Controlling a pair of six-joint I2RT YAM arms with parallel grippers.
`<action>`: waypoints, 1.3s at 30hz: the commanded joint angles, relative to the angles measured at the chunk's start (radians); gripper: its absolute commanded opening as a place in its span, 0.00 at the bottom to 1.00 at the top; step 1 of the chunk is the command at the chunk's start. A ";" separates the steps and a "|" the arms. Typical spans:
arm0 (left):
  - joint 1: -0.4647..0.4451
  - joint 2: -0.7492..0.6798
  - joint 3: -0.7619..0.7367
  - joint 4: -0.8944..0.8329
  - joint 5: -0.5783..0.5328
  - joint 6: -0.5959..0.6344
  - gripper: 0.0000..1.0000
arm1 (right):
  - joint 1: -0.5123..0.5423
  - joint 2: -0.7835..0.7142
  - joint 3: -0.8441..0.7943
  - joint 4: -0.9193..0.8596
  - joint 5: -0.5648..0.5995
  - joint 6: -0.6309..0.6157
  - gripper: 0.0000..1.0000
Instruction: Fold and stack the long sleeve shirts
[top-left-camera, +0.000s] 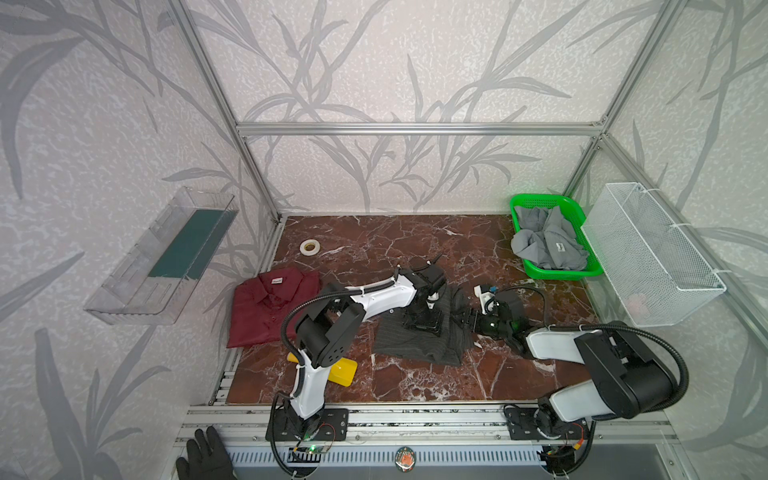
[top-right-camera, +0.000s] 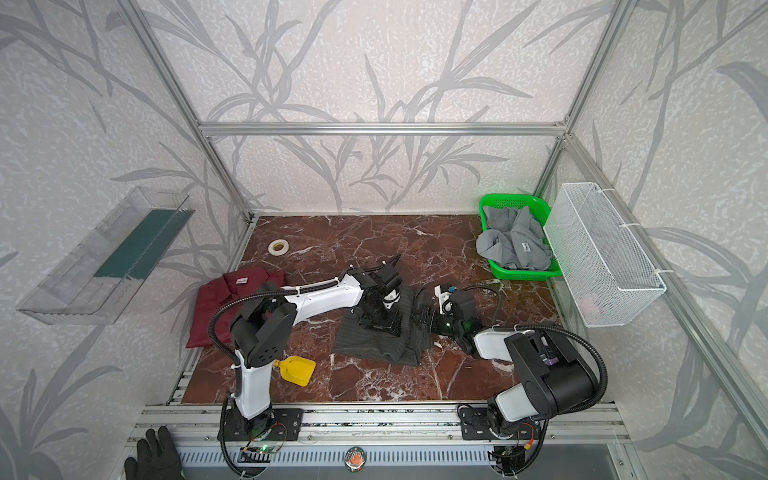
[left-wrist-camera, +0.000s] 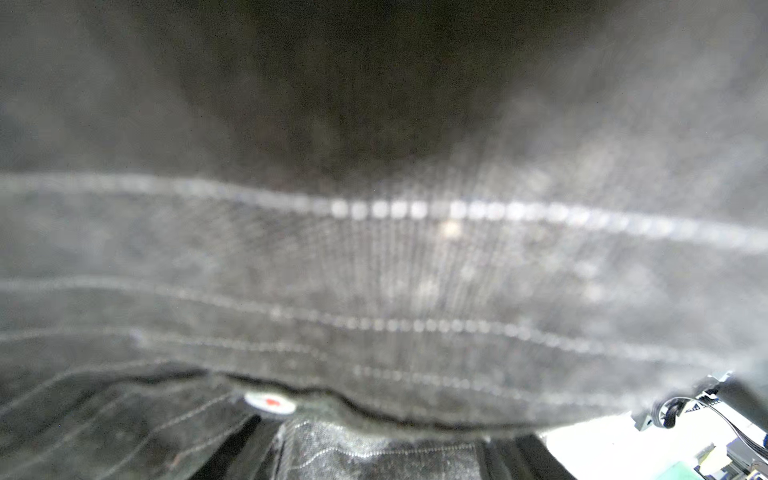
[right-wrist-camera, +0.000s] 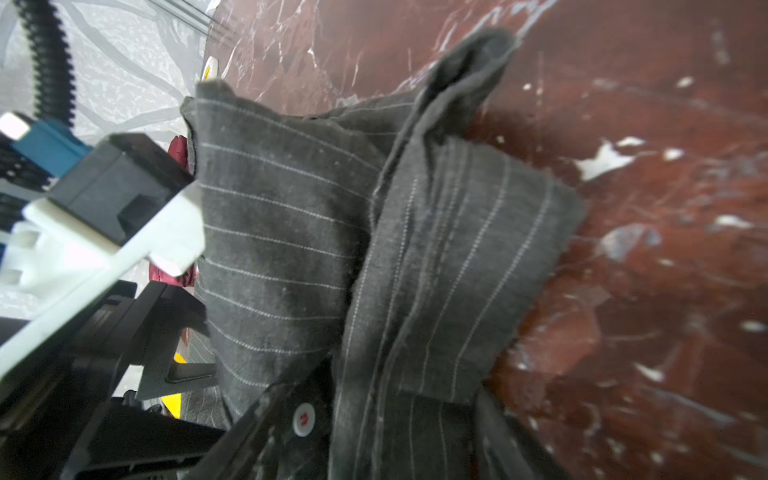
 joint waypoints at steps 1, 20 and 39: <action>0.008 -0.023 -0.023 -0.039 -0.004 0.019 0.68 | 0.048 0.031 -0.048 -0.001 0.038 0.030 0.70; 0.042 -0.092 -0.117 0.004 0.035 0.005 0.67 | 0.173 -0.052 -0.064 0.041 0.099 0.077 0.70; 0.053 -0.121 -0.166 0.035 0.111 0.007 0.63 | 0.242 -0.020 -0.091 0.267 0.072 0.107 0.73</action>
